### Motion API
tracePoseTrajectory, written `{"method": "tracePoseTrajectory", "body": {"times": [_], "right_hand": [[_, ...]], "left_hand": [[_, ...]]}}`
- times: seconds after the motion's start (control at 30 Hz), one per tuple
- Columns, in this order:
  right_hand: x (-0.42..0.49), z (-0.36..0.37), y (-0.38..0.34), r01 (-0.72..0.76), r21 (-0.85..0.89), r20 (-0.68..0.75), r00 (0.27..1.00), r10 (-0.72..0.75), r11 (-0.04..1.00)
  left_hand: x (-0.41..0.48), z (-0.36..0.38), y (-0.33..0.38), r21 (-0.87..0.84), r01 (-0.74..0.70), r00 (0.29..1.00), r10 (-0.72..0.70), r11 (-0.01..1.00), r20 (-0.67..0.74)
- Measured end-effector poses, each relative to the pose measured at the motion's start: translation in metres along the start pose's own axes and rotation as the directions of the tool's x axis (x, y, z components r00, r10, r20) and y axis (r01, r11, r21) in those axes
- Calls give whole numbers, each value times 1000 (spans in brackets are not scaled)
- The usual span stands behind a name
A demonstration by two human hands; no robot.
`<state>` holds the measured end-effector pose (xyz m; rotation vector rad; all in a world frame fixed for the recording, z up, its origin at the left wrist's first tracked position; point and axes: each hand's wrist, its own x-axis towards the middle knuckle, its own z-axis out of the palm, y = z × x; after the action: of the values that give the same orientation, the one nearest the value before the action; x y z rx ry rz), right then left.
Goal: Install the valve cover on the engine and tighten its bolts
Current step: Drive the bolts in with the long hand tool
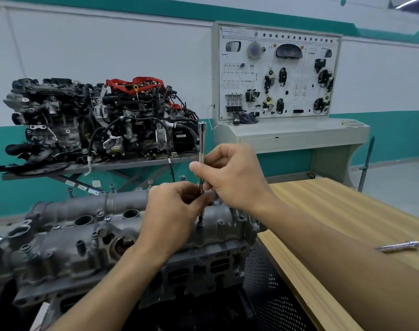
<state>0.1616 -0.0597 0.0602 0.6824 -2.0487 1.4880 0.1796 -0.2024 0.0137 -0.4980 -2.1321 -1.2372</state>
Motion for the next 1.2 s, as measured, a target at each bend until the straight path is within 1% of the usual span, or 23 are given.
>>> {"method": "tracePoseTrajectory", "body": {"times": [0.07,0.13,0.2,0.27,0.3,0.33,0.37,0.4,0.47,0.53,0.6,0.63,0.67,0.7,0.73,0.8,0.83,0.9,0.97,1.03,1.07,1.13,1.2], "right_hand": [[2,-2,-2,-2,6,81,997,2,1000],[7,-8,-5,-19,53,212,977,8,998],[11,-15,-8,-77,98,321,946,42,992],[13,-18,-9,-78,90,372,928,39,993],[13,-17,-9,-56,77,371,928,23,995],[11,-16,-9,-27,63,350,937,3,998],[9,-14,-8,5,51,311,950,-21,999],[7,-12,-8,30,45,261,964,-41,999],[2,-7,-7,46,57,147,988,-54,997],[0,-1,-5,64,47,16,998,-65,997],[0,6,-4,75,17,-81,994,-73,997],[1,7,-3,66,9,-97,993,-65,998],[2,7,-4,50,15,-75,996,-48,999],[3,6,-4,30,45,-13,999,-29,999],[4,2,-4,7,93,77,997,-14,996],[7,-6,-3,-43,157,263,965,0,987],[8,-10,-2,-57,144,332,943,6,988],[10,-14,-1,-45,92,386,922,6,995],[10,-15,-1,-37,96,347,938,1,995],[6,-11,-2,-29,123,258,966,-4,992],[4,-8,-1,-16,126,209,978,-11,992],[0,-3,-1,14,116,116,993,-27,993],[-3,2,-1,29,100,41,999,-33,995]], "left_hand": [[4,-1,-2,-25,3,999,-2,1000,47],[8,-5,-1,-26,8,986,-4,1000,165],[13,-13,0,-35,24,958,-12,999,286],[17,-17,1,-52,34,929,-12,998,370],[17,-17,1,-47,32,922,-11,998,387],[15,-15,1,-30,22,925,-9,999,381],[13,-13,1,-4,8,939,-6,1000,345],[10,-10,1,14,1,959,-5,1000,282],[7,-7,2,-6,4,992,-3,1000,130],[5,-6,3,-21,-19,1000,20,1000,20],[5,-6,3,1,-64,998,64,998,-16],[5,-5,2,-2,-75,997,75,997,-12],[6,-4,0,-14,-75,997,75,997,11],[7,-5,-1,-31,-62,997,64,998,54],[9,-6,-1,-57,-40,993,47,998,110],[15,-14,1,-125,23,971,8,992,238],[19,-17,2,-138,48,955,-5,989,298],[24,-22,3,-108,69,926,-23,992,377],[24,-21,2,-80,70,916,-32,994,400],[19,-16,1,-103,61,925,-18,993,378],[15,-13,1,-106,53,942,-14,993,336],[10,-9,0,-93,37,982,-18,995,190],[10,-8,-1,-80,18,996,-11,997,93]]}}
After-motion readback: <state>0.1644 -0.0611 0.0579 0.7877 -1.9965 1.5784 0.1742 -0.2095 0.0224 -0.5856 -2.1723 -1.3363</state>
